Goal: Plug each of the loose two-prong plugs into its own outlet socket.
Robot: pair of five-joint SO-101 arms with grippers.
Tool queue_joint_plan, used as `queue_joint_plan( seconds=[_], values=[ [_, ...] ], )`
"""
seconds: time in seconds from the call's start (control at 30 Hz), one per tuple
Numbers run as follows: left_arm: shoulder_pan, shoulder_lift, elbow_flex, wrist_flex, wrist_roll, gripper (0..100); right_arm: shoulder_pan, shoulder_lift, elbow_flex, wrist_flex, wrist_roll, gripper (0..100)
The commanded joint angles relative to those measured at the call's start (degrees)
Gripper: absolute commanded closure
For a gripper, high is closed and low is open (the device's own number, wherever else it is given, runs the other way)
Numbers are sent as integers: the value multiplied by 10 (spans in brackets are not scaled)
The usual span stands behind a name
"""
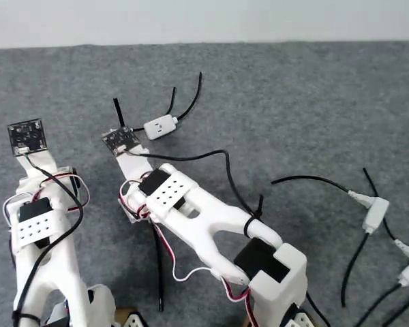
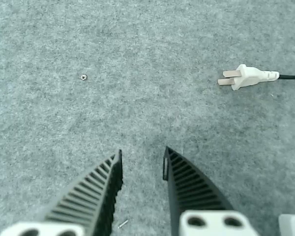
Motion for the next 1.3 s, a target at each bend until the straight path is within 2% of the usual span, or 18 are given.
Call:
queue_joint_plan(
  seconds=[0.0,0.2,0.27,0.33,0.37,0.43,0.67,0.8,0.97,1.07,1.27],
  values=[
    [-3,-10,-27,-13,4,870,-5,20,-12,-26,-10,778],
    [-3,-10,-27,-13,4,870,4,62,-62,11,-9,791],
    [-3,-10,-27,-13,4,870,7,73,-76,26,-8,861],
    [-3,-10,-27,-13,4,870,24,80,-87,35,-7,976],
    [-3,-10,-27,-13,4,870,37,80,-90,40,3,998],
    [-3,-10,-26,-13,4,870,69,76,-94,65,28,976],
    [1,-9,-15,-40,7,870,198,-37,-87,185,34,991],
    [25,-9,-10,-43,8,870,301,-121,-32,217,36,991],
    [46,-9,-9,-41,8,870,424,-232,70,200,72,991],
    [74,4,-20,-11,9,870,505,-294,136,166,87,991],
    [127,152,-135,71,8,870,638,-349,255,86,113,990]
  ],
)
